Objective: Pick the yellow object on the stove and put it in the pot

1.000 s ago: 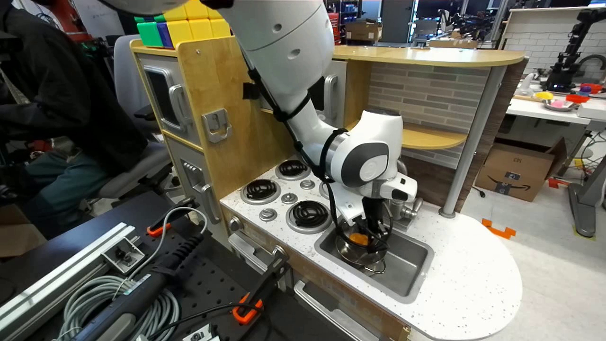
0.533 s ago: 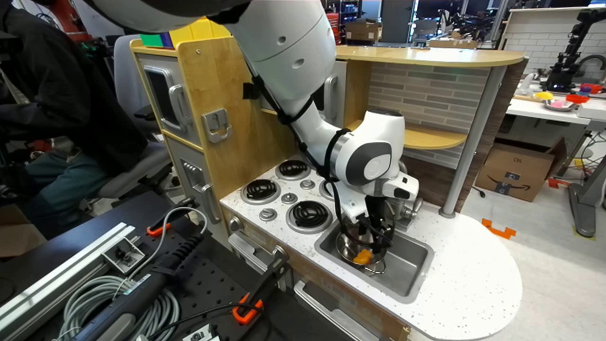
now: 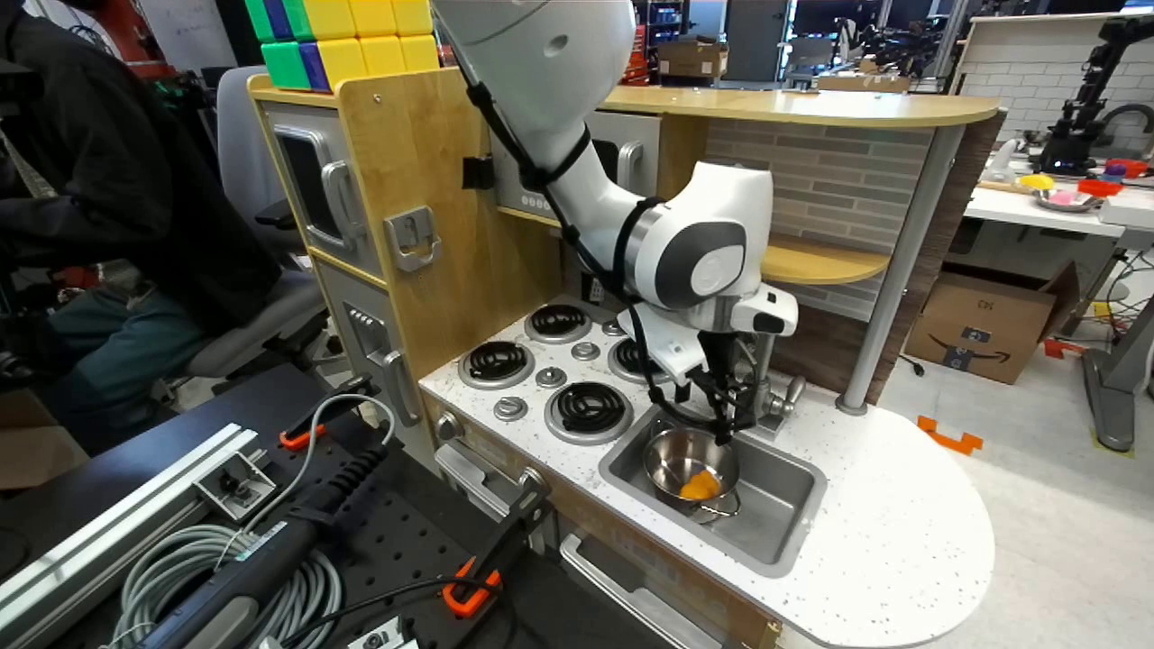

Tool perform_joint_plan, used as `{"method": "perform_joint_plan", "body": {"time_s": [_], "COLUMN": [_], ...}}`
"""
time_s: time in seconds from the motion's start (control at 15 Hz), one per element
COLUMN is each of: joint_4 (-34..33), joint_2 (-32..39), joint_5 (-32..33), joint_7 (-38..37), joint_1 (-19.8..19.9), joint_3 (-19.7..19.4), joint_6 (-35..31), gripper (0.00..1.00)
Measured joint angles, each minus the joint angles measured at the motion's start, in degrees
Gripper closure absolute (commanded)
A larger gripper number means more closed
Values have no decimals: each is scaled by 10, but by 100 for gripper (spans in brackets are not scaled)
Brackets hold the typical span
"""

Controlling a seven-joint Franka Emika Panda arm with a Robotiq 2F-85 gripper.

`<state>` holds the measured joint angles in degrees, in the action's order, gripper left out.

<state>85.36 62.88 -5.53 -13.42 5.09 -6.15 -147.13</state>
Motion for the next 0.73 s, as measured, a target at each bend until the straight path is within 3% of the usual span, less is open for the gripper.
{"method": "perform_joint_plan", "body": {"time_s": [0.73], "joint_4": [254], "joint_2": [-299], "joint_5": [7], "joint_7": [165], "joint_1": [17], "joint_3": [3], "joint_6": [53], "gripper": [0]}}
